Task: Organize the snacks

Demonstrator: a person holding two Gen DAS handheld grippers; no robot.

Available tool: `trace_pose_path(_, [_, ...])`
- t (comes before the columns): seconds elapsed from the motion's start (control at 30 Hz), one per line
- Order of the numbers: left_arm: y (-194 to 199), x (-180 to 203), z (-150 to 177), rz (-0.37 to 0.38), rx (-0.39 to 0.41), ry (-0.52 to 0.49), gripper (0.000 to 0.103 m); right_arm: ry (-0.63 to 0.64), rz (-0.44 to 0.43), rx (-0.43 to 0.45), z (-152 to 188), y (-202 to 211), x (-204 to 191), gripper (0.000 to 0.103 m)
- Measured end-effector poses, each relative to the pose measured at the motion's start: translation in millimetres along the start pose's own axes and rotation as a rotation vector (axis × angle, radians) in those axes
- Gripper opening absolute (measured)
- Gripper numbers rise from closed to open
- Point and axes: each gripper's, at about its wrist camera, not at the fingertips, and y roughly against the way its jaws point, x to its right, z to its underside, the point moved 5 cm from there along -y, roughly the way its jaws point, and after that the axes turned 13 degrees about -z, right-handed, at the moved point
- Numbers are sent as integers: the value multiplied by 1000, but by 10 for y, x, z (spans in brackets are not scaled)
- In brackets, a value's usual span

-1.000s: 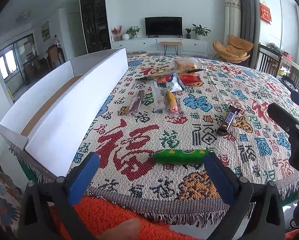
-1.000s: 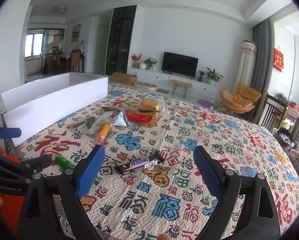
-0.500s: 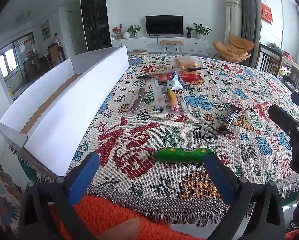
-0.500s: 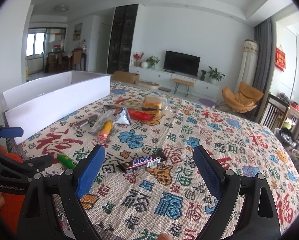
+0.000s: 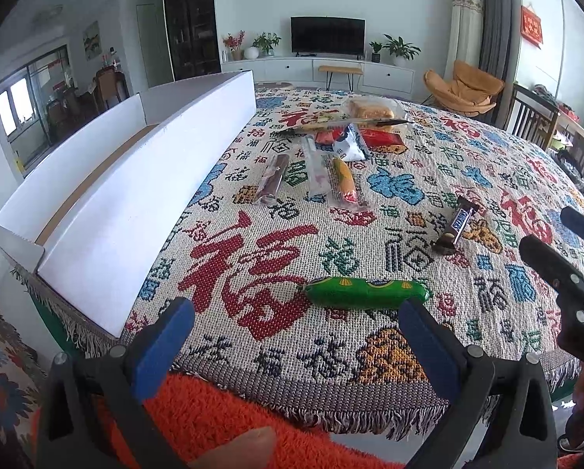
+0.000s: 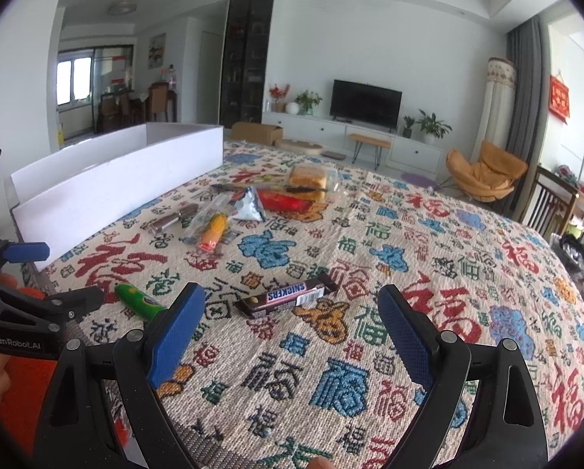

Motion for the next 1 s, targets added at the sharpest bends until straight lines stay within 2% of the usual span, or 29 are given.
trace_pose_path(0.1, [-34, -19, 8, 6, -21, 9, 103, -51, -40, -97, 137, -183, 64, 92])
trace_pose_path(0.2, [-73, -31, 15, 10, -43, 16, 103, -89, -42, -141, 233, -264, 129, 92])
trace_pose_path(0.43, [-117, -18, 37, -5, -70, 4, 103, -142, -60, -194, 287, -294, 244, 92])
trace_pose_path(0.5, [-124, -14, 38, -7, -72, 1, 103, -134, -87, -209, 294, -307, 202, 92])
trace_pose_path(0.6, [-129, -12, 40, -10, -76, -3, 103, -100, -89, -219, 289, -332, 130, 92])
trace_pose_path(1.0, [-165, 6, 50, -20, -90, -14, 103, -100, -116, -259, 354, -401, 66, 92])
